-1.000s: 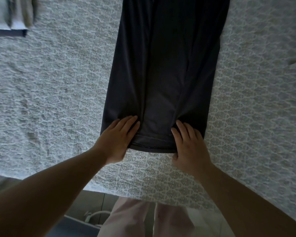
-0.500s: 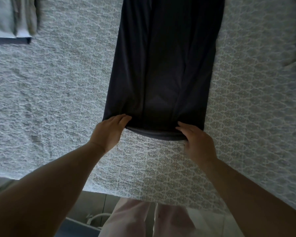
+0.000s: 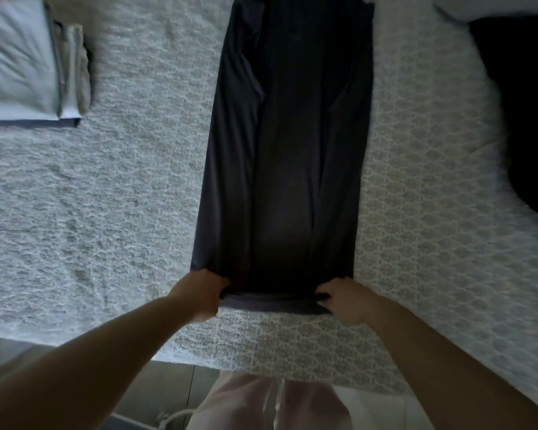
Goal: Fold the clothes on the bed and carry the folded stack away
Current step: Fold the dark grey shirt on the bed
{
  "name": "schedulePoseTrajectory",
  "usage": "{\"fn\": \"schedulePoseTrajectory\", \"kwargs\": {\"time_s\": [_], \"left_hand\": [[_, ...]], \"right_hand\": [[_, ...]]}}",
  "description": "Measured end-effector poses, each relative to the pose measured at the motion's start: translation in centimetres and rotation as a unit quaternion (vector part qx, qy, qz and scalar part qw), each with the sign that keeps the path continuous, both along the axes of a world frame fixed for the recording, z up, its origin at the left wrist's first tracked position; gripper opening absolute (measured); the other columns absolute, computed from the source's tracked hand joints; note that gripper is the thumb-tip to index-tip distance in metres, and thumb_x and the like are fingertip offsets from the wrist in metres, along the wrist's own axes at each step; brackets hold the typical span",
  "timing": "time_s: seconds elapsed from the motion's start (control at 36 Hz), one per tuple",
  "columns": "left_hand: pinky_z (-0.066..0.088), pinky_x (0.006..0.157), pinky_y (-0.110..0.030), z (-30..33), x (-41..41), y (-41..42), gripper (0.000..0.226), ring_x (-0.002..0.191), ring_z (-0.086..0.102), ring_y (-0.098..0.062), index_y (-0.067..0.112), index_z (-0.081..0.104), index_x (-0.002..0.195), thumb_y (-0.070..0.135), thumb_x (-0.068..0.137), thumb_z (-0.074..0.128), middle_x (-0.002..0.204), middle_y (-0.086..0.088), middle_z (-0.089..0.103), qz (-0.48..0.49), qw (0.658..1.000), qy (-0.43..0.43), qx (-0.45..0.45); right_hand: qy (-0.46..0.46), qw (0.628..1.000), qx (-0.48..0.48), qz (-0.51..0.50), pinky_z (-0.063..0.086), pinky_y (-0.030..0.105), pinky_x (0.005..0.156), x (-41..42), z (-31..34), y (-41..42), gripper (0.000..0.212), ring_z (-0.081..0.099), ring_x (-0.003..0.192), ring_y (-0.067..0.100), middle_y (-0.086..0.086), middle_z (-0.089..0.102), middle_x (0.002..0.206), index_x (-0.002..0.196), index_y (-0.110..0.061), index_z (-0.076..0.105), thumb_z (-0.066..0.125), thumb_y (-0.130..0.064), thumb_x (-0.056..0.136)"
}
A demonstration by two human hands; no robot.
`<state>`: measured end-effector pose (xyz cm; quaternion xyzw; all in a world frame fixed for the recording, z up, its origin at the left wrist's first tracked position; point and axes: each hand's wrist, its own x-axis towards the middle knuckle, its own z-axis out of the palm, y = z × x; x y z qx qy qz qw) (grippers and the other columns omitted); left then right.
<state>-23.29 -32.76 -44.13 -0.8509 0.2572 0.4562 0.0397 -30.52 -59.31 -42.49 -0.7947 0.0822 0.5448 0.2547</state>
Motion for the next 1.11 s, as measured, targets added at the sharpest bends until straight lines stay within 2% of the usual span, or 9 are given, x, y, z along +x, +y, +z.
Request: {"fn": "schedulePoseTrajectory", "kwargs": {"time_s": [0.17, 0.31, 0.42, 0.5, 0.56, 0.64, 0.86, 1.0, 1.11], "left_hand": [[0.036, 0.054, -0.011, 0.7, 2.7, 0.8, 0.042, 0.08, 0.055, -0.009, 0.028, 0.061, 0.116, 0.009, 0.079, 0.056, 0.089, 0.009, 0.058, 0.084, 0.987, 0.133, -0.021], [0.044, 0.064, -0.018, 1.3, 8.4, 0.5, 0.041, 0.085, 0.06, -0.012, 0.033, 0.065, 0.105, 0.002, 0.078, 0.066, 0.095, 0.005, 0.065, 0.249, 0.957, 0.052, -0.139], [0.044, 0.069, -0.007, 1.0, 11.0, 0.0, 0.031, 0.081, 0.061, -0.001, 0.034, 0.065, 0.093, 0.007, 0.08, 0.072, 0.089, 0.012, 0.068, 0.452, 0.848, -0.03, -0.274], [0.052, 0.087, -0.033, -0.2, 11.1, 0.1, 0.026, 0.093, 0.065, -0.019, 0.022, 0.061, 0.107, 0.012, 0.084, 0.07, 0.102, -0.002, 0.069, 0.591, 0.748, -0.001, -0.302], [0.054, 0.086, -0.04, -1.2, 10.1, 0.3, 0.024, 0.088, 0.065, -0.022, 0.014, 0.062, 0.109, 0.016, 0.086, 0.068, 0.096, -0.003, 0.068, 0.627, 0.729, 0.001, -0.276], [0.052, 0.08, -0.041, -2.3, 8.1, 0.6, 0.032, 0.081, 0.061, -0.023, 0.009, 0.067, 0.11, 0.03, 0.087, 0.067, 0.091, -0.009, 0.068, 0.622, 0.755, -0.013, -0.205], [0.048, 0.091, -0.042, -2.5, 7.2, -0.2, 0.026, 0.099, 0.061, -0.031, 0.013, 0.068, 0.108, 0.031, 0.094, 0.055, 0.102, -0.011, 0.068, 0.543, 0.82, -0.069, -0.166], [0.039, 0.075, -0.032, -3.1, 7.3, 0.0, 0.022, 0.087, 0.057, -0.026, 0.013, 0.064, 0.103, 0.028, 0.097, 0.048, 0.085, -0.003, 0.062, 0.529, 0.817, -0.137, -0.183], [0.036, 0.075, -0.03, -3.8, 7.2, 0.3, 0.024, 0.084, 0.054, -0.021, 0.015, 0.063, 0.108, 0.031, 0.097, 0.048, 0.085, 0.001, 0.06, 0.535, 0.812, -0.146, -0.182]], "right_hand": [[0.049, 0.997, 0.039, -0.036, 0.032, 0.016, 0.086, 1.2, 0.6, -1.5, 0.037, 0.049, 0.119, 0.017, 0.002, 0.051, 0.135, 0.134, -0.017, 0.052, 0.045, -0.031, 0.099], [-0.061, 0.974, 0.047, -0.211, 0.035, 0.01, 0.064, 4.0, 0.2, -4.1, 0.014, 0.056, 0.091, 0.009, -0.011, 0.058, 0.094, 0.1, -0.025, 0.064, 0.064, -0.033, 0.089], [-0.192, 0.898, 0.05, -0.392, 0.041, 0.017, 0.069, 6.1, -0.2, -5.8, 0.006, 0.056, 0.082, -0.001, -0.018, 0.06, 0.087, 0.082, -0.038, 0.061, 0.066, -0.039, 0.085], [-0.155, 0.77, 0.101, -0.611, 0.05, 0.027, 0.071, 6.8, -0.6, -6.1, 0.022, 0.063, 0.09, 0.012, -0.005, 0.067, 0.099, 0.103, -0.028, 0.064, 0.055, -0.044, 0.092], [-0.129, 0.751, 0.081, -0.642, 0.053, 0.036, 0.078, 6.4, -1.3, -5.9, 0.027, 0.063, 0.096, 0.019, 0.001, 0.066, 0.108, 0.104, -0.024, 0.064, 0.05, -0.044, 0.094], [-0.146, 0.816, -0.017, -0.559, 0.048, 0.045, 0.093, 4.7, -2.4, -5.2, 0.027, 0.059, 0.101, 0.026, 0.007, 0.064, 0.112, 0.099, -0.02, 0.064, 0.05, -0.043, 0.094], [-0.15, 0.885, -0.106, -0.429, 0.042, 0.033, 0.083, 2.6, -3.6, -4.1, 0.04, 0.056, 0.109, 0.034, 0.017, 0.059, 0.121, 0.125, -0.005, 0.055, 0.053, -0.032, 0.095], [-0.277, 0.859, -0.126, -0.412, 0.039, 0.029, 0.08, 3.8, -3.2, -4.0, 0.028, 0.057, 0.098, 0.028, 0.014, 0.063, 0.109, 0.115, -0.005, 0.06, 0.052, -0.025, 0.096], [-0.266, 0.86, -0.122, -0.418, 0.044, 0.036, 0.095, 4.6, -3.4, -4.2, 0.038, 0.055, 0.111, 0.031, 0.014, 0.06, 0.122, 0.126, -0.008, 0.057, 0.054, -0.03, 0.094]]}}
